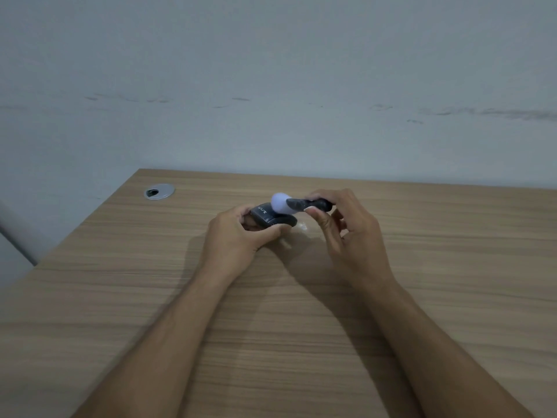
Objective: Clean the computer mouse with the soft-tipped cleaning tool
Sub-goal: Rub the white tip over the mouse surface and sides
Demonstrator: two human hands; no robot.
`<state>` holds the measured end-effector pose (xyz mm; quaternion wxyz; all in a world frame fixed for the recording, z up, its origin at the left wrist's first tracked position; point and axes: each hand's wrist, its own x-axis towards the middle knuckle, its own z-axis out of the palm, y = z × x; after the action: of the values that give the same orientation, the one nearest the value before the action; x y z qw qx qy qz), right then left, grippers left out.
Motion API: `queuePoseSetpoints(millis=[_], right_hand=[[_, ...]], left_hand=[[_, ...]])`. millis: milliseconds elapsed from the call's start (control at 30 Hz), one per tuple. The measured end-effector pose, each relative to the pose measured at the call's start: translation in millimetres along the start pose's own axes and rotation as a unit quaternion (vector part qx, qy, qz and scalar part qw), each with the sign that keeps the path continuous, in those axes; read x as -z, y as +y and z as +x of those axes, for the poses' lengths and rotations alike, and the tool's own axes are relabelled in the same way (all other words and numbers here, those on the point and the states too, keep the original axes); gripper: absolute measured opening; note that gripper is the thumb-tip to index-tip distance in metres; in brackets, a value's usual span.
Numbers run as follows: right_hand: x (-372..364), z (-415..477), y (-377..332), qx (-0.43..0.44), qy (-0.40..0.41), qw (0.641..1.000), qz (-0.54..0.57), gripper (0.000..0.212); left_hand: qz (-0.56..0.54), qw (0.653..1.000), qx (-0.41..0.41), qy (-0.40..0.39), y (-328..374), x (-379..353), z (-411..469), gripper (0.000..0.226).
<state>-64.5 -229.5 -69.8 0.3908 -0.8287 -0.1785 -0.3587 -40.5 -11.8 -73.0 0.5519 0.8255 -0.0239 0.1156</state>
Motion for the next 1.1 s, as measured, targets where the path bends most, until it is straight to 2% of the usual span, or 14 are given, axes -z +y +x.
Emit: queuePoseSetpoints(millis=[133,333,567,667,767,933,1100], right_hand=[[-5,-4,-4,0.046,-0.048,0.998,0.003,0.019],[2,3,5,0.026,0.023,0.997,-0.062,0.019],[-11,-2,-18,0.085,-0.047,0.994,-0.043,0.021],[-9,-1,-9,0.06,-0.021,0.995,-0.074,0.022],[-3,0,-2,0.026,0.011,0.996,-0.079,0.021],[-9,-3,-12,0.06,-0.038,0.996,-0.061,0.02],[-4,1,4,0.022,-0.004,0.996,-0.091,0.022]], left_hand=[[-0.041,0.999,0.022,-0.018,-2,-3,2,0.044],[-0.07,0.996,0.043,-0.022,-4,-1,3,0.04],[-0.065,0.997,0.045,-0.022,0,-2,0,0.028],[-0.059,0.997,0.051,-0.014,-2,1,2,0.038],[-0.073,0.995,0.06,-0.012,-3,2,2,0.038],[-0.046,0.997,0.06,-0.006,2,-1,1,0.042],[-0.064,0.996,0.058,-0.003,1,4,0,0.046]])
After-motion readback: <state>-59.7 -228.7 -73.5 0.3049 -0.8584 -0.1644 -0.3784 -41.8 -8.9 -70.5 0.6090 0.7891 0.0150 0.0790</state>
